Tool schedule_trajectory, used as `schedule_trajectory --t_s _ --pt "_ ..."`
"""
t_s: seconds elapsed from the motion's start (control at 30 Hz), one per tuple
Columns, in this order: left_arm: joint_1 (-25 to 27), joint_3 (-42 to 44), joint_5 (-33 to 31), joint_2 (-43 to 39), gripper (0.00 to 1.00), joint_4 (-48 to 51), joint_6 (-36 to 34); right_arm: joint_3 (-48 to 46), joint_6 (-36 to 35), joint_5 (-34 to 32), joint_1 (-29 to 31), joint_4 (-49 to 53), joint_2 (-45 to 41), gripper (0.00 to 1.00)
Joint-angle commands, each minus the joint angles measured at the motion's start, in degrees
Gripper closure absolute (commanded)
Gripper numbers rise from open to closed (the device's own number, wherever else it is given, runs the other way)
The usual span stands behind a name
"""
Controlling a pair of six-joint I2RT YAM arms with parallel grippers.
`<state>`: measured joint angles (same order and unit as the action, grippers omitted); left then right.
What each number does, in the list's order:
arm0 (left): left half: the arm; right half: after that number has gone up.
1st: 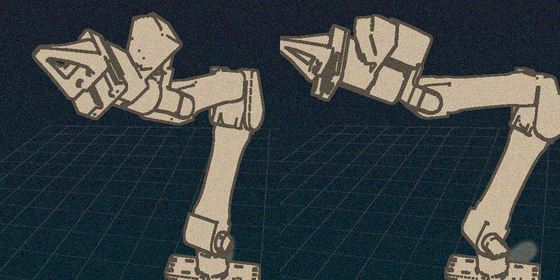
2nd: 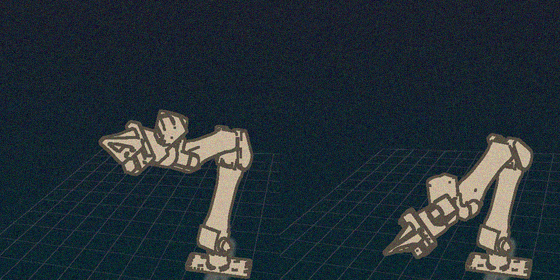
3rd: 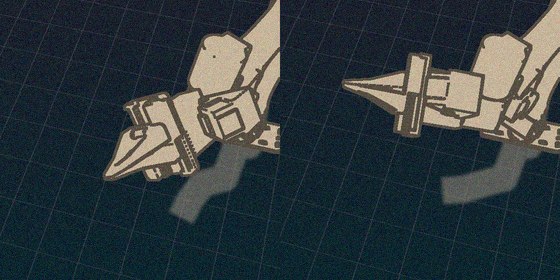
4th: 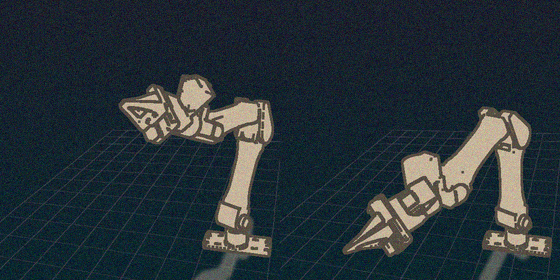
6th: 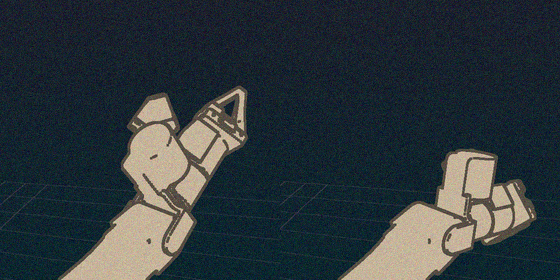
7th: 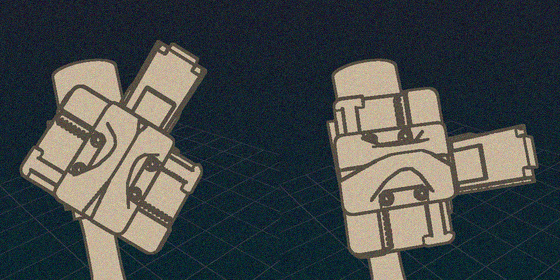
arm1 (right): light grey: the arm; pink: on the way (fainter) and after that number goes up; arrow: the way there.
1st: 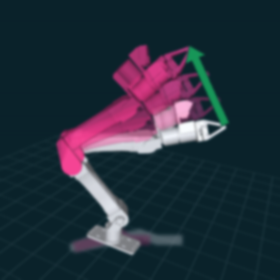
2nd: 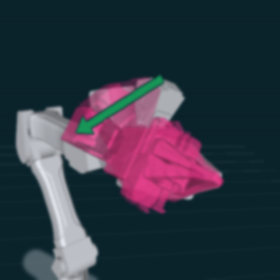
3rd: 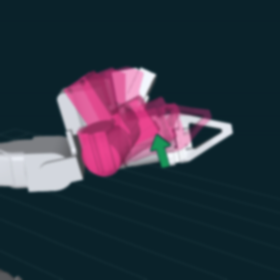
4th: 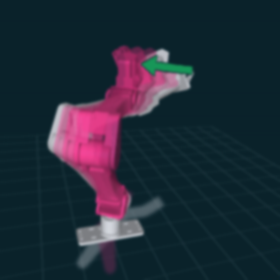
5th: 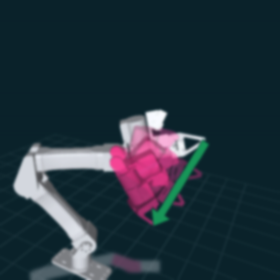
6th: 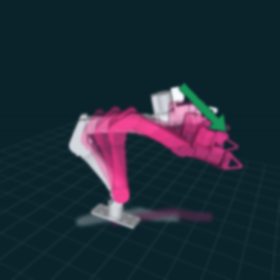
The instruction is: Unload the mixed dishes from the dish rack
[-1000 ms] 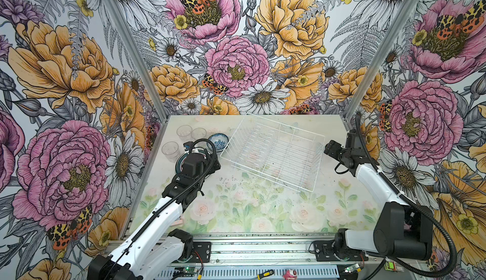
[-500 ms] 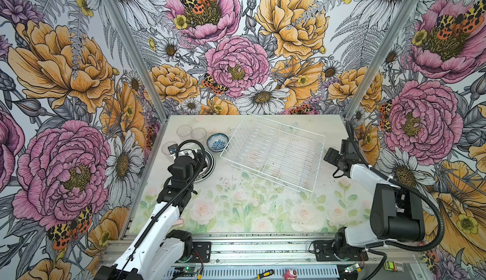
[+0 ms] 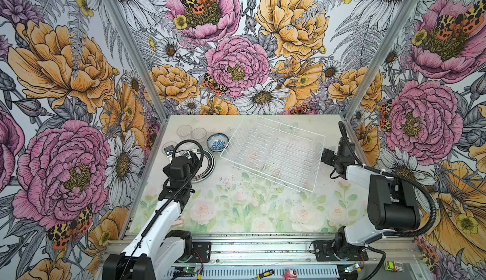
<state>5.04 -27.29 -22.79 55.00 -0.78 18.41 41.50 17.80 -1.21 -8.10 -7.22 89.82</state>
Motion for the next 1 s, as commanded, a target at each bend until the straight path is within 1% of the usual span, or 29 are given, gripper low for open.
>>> schedule_trajectory --t_s 0.0,0.1,0.23,0.37,0.43,0.6,0.67,0.77,0.87,0.97 --pt "-1.5 0.7 -1.2 2.0 0.01 -5.5 -3.0 0.1 -1.9 2.8 0.6 -6.5 0.8 0.13" --pt "-2.9 0.4 0.2 4.7 0.01 -7.0 -3.4 -0.5 -3.7 2.6 0.7 -7.4 0.4 0.14" --pt "-4.7 0.2 0.9 8.5 0.01 -10.9 -4.4 -5.8 -5.9 0.2 1.1 -15.7 -2.9 0.12" --pt "-7.6 0.5 5.0 12.4 0.01 -15.4 -4.8 -7.6 -6.5 -1.1 1.0 -20.2 -3.1 0.12" --pt "-8.4 1.0 6.7 14.0 0.01 -18.2 -5.7 -8.0 -6.5 -1.3 1.0 -20.5 -3.5 0.12" --pt "-8.8 2.2 7.2 18.2 0.01 -26.6 -8.1 -8.6 -6.6 -1.0 1.1 -21.3 -3.7 0.12" --pt "-9.5 2.2 9.2 20.4 0.01 -30.0 -8.4 -9.7 -7.0 -0.4 1.1 -23.0 -4.3 0.12" --pt "-10.0 1.0 12.7 23.3 0.01 -31.8 -8.8 -10.9 -7.3 0.0 1.3 -24.8 -4.8 0.12" --pt "-10.6 -0.1 14.3 26.1 0.01 -32.2 -9.2 -11.9 -8.5 -0.2 2.2 -26.2 -5.1 0.11" --pt "-11.4 -1.5 15.5 27.0 0.01 -30.5 -8.7 -13.3 -10.8 0.4 4.0 -29.4 -4.7 0.10"
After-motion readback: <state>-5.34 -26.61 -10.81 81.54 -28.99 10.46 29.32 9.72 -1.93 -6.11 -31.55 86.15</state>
